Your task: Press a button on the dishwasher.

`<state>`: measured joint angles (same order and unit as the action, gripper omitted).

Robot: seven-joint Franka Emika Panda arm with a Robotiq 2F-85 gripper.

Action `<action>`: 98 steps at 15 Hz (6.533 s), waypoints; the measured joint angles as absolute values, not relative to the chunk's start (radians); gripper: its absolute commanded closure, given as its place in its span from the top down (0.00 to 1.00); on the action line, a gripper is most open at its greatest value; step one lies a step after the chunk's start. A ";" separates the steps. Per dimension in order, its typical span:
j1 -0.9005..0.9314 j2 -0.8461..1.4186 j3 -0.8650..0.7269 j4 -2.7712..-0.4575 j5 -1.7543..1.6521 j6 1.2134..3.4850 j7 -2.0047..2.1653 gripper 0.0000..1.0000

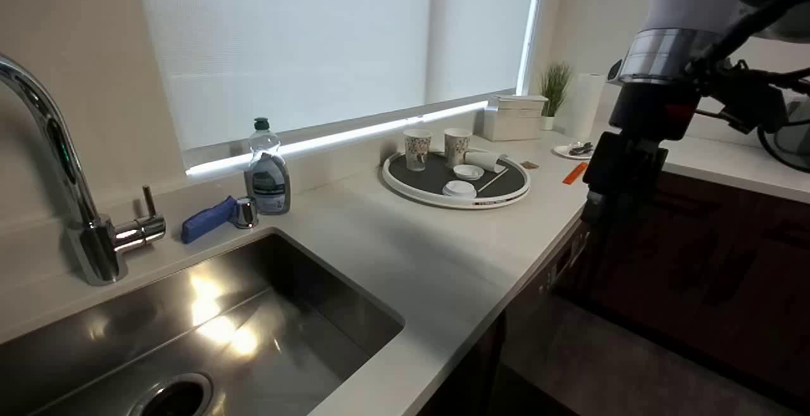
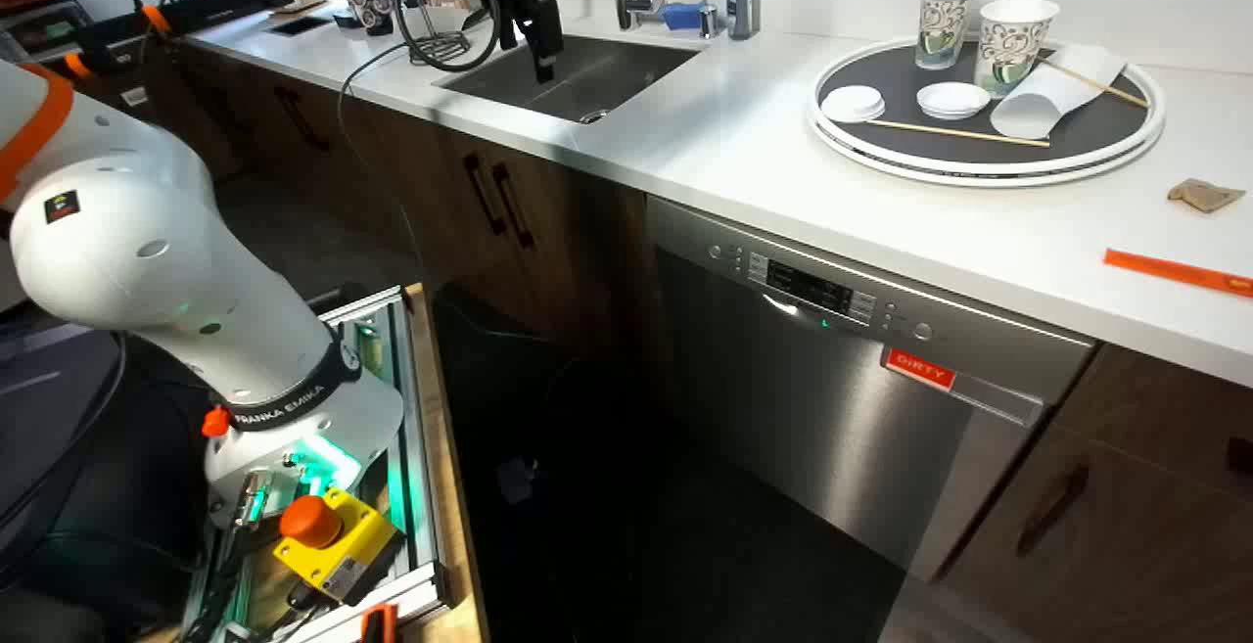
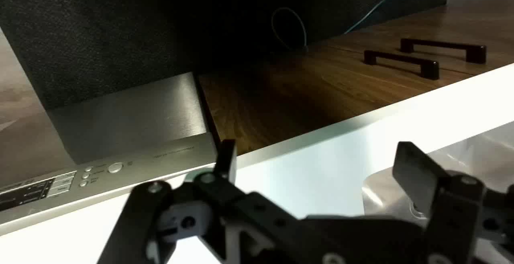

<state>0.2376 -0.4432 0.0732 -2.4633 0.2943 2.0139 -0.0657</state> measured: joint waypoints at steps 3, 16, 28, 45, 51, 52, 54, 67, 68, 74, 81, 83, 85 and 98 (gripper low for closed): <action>0.238 -0.443 0.073 -2.463 0.294 2.014 -0.066 1.00; 0.128 -0.465 0.048 -2.577 0.279 2.053 -0.035 1.00; -0.085 -0.524 -0.192 -2.760 0.107 2.258 -0.294 1.00; -0.075 -0.217 -0.195 -2.704 0.088 2.521 -0.415 1.00; -0.006 -0.046 -0.162 -2.657 0.196 2.730 -0.633 1.00; 0.003 -0.028 -0.149 -2.654 0.247 2.764 -0.688 1.00; 0.018 0.001 -0.121 -2.645 0.355 2.817 -0.799 1.00; 0.035 0.088 -0.082 -2.598 0.631 2.838 -1.043 1.00; 0.033 0.103 -0.072 -2.586 0.692 2.838 -1.093 1.00; 0.012 0.208 -0.037 -2.502 0.880 2.838 -1.284 0.51; -0.017 0.303 0.000 -2.414 0.970 2.838 -1.367 0.00; -0.024 0.322 0.016 -2.389 0.999 2.838 -1.390 0.00; -0.030 0.340 0.028 -2.365 1.020 2.838 -1.408 0.00; -0.061 0.399 0.064 -2.303 1.085 2.838 -1.477 0.00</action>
<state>-0.0609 0.3993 0.0640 -2.3027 1.0854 2.8379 -1.4767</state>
